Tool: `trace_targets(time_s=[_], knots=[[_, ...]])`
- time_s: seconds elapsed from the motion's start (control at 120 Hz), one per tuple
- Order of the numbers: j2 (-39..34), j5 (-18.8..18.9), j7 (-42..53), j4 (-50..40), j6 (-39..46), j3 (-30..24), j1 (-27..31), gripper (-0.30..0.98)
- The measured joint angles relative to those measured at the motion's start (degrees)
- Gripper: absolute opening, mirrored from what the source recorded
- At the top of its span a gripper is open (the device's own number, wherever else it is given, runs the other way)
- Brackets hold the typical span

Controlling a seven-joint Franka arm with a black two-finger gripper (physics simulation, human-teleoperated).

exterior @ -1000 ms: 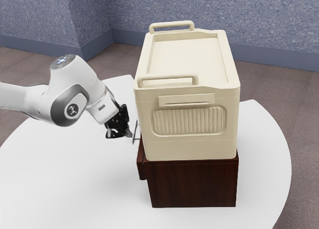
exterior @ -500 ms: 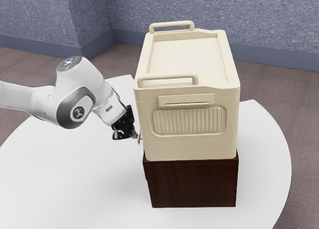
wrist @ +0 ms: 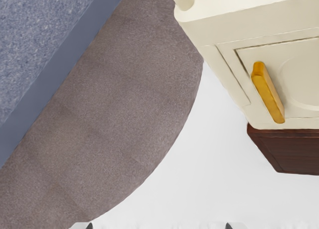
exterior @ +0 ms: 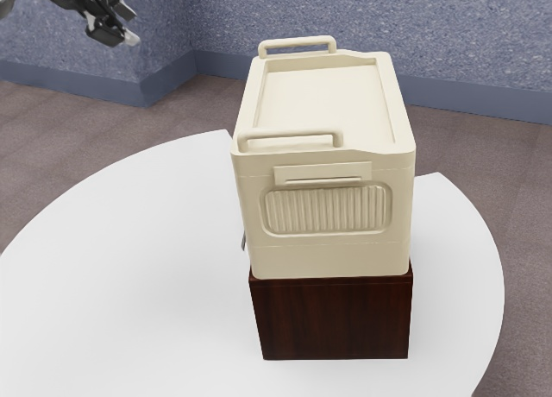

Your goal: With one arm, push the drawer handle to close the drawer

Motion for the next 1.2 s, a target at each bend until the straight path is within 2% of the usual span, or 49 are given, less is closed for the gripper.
trace_targets(time_s=[0.108, 0.2, 0.292, 0.358, 0.458, 0.692, 0.825, 0.925, 1.2], knots=[[1.3, 3.2, -8.1, 12.3, -14.4, 4.0, 2.9, 0.46], [1.5, 4.6, -16.3, 15.7, -23.0, 6.2, 9.9, 0.53], [1.3, 5.5, -23.3, 19.4, -29.2, 7.4, 12.3, 0.58], [1.1, 5.8, -27.7, 23.9, -33.4, 5.1, 12.2, 0.6], [1.3, 6.1, -33.3, 25.8, -39.8, 1.8, 12.1, 0.63], [2.1, 6.3, -43.4, 25.8, -53.5, 1.6, 12.7, 0.65], [2.0, 6.7, -47.7, 22.1, -58.0, 2.0, 12.3, 0.66], [-0.3, 7.9, -50.5, 16.2, -58.2, 1.7, 12.2, 0.66], [-0.8, 8.8, -56.0, 14.9, -58.0, 1.8, 12.1, 0.67]])
